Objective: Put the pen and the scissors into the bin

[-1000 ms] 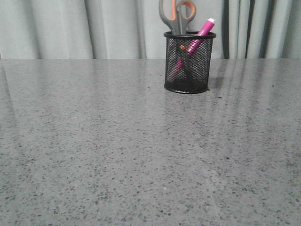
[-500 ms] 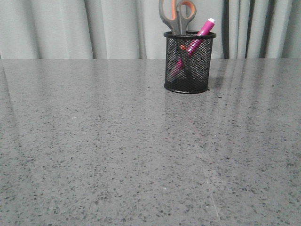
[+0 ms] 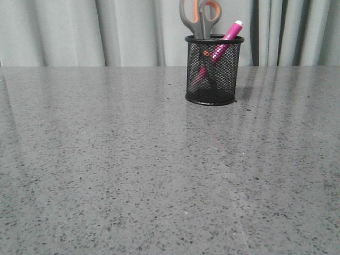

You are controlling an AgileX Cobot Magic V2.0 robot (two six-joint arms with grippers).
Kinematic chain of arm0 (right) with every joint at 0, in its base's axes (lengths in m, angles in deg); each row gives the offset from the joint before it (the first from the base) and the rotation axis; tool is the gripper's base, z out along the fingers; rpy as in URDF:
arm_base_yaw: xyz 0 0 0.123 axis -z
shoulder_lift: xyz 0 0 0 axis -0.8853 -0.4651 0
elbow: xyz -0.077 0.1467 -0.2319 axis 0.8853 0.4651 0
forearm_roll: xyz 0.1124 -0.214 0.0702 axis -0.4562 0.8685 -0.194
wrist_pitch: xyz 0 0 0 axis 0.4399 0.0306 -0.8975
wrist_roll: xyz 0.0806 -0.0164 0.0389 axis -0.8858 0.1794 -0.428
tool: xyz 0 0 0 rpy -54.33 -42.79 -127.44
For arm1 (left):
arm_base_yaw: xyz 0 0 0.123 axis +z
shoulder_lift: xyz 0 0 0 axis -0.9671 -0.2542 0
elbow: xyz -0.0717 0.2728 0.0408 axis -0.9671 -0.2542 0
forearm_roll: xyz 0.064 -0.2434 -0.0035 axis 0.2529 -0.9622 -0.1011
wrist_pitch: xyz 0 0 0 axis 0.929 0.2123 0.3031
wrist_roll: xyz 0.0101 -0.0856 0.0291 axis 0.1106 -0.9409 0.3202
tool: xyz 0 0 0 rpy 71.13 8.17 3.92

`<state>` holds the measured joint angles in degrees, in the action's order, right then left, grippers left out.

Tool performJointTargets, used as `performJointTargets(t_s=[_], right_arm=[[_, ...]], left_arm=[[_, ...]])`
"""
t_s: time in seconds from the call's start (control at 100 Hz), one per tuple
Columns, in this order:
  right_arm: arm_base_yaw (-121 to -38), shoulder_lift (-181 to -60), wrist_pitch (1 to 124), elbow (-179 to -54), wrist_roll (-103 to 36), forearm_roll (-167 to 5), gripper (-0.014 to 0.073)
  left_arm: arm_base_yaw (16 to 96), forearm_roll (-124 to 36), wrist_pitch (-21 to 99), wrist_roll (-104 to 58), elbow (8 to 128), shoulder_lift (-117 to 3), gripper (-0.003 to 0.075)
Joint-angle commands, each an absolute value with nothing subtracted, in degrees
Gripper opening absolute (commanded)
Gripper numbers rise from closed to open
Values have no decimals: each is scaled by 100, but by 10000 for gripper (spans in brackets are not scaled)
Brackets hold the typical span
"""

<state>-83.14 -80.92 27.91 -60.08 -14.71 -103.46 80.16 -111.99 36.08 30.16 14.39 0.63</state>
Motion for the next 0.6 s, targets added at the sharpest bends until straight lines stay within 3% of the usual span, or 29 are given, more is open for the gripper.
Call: performJointTargets(t_s=[0.0, 0.12, 0.25, 0.33, 0.59], right_arm=[[-8291, -8108, 2463, -6174, -1414, -10257, -76], [-8291, -8108, 2463, -6174, -1414, -10257, -76], [-8291, -8108, 2463, -6174, -1414, -10257, -76], [-8291, -8108, 2463, -6174, -1414, -10257, -76], [-8291, -8108, 2463, -6174, -1414, -10257, -76]], left_arm=[[8028, -10048, 3469, 1796, 1620, 179, -19], [8028, -7068, 3150, -1465, 1629, 179, -19], [7993, -4232, 2959, -3886, 1604, 179, -19], [7871, -3350, 2673, -4815, 1508, 179, -19], [7228, -2417, 2086, -5647, 914, 179, -19]])
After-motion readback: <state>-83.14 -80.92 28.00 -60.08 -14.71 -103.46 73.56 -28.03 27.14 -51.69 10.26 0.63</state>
